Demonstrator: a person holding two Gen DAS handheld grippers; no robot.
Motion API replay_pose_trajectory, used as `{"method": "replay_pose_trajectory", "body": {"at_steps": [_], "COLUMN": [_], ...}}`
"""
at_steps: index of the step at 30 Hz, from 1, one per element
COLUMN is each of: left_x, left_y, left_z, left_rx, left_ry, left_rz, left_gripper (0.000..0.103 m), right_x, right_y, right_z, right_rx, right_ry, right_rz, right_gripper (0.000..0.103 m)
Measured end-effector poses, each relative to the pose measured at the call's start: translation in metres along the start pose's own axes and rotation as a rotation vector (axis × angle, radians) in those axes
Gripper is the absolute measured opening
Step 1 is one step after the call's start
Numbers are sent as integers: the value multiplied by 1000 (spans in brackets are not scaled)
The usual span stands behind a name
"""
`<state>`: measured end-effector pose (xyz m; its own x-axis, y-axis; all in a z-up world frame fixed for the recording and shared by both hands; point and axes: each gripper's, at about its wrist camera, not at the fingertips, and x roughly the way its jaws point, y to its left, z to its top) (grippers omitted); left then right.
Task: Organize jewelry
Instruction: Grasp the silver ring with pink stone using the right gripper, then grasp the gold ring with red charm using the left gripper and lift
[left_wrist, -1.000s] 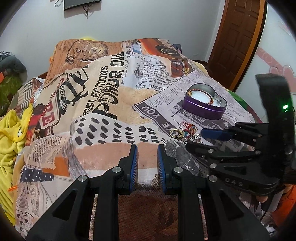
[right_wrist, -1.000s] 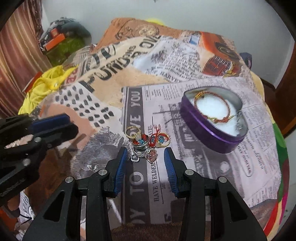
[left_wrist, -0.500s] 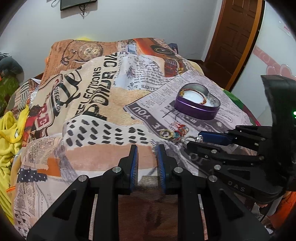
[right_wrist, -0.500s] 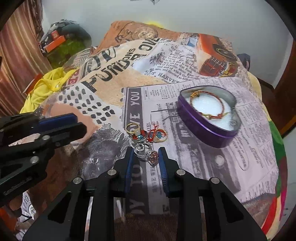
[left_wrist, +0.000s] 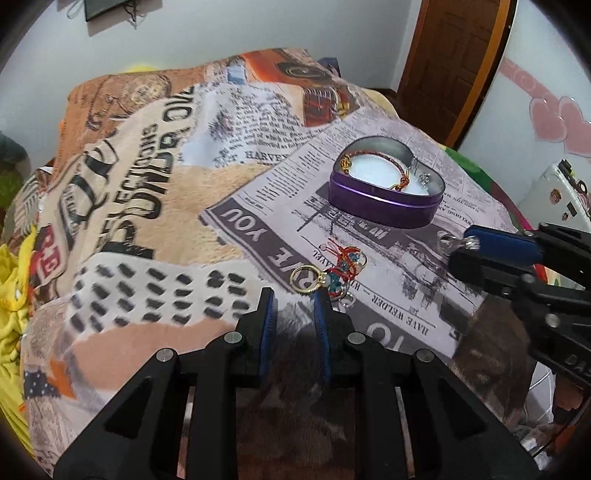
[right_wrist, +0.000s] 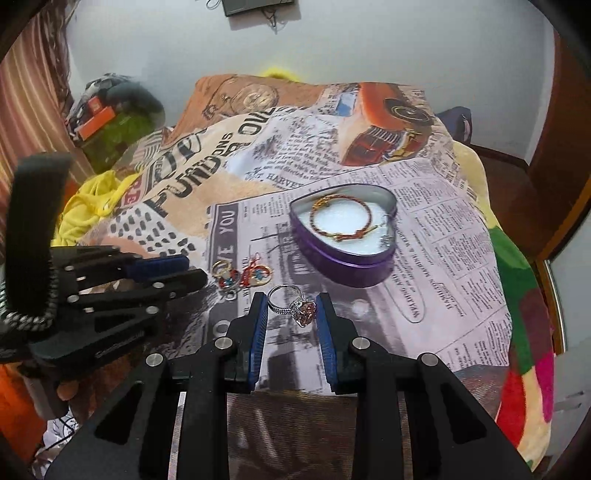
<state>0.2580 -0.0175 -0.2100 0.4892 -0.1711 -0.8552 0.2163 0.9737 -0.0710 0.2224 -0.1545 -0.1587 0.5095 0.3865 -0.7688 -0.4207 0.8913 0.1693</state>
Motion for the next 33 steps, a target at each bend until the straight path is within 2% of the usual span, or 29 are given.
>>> {"method": "replay_pose_trajectory", "body": {"at_steps": [13,18,24,28,31,33], "left_x": [22,30,37,37,37,36], "left_y": [-5,-7,-2,0,0,0], "left_z": [14,22,29,30,29,29], "left_rx": [10,22,6,-2,-4,-6], "left_ry": [36,38,37,32,28,25], "left_rz": [-29,-32,-44,-43,-33,-34], "left_gripper": [22,35,37,32,19,19], "right_x": [3,4,4,4,4,4], "right_y": [-20,-22,-24,-26,-27,-27], "right_z": [-5,-6,-8,-8,-8,-7], "right_rx": [46,46,53,59,59,59], "right_ry": [0,0,1,2,1,-1], "right_rz": [15,17,19,19,19,19], "right_gripper": [24,24,24,24,24,24]}}
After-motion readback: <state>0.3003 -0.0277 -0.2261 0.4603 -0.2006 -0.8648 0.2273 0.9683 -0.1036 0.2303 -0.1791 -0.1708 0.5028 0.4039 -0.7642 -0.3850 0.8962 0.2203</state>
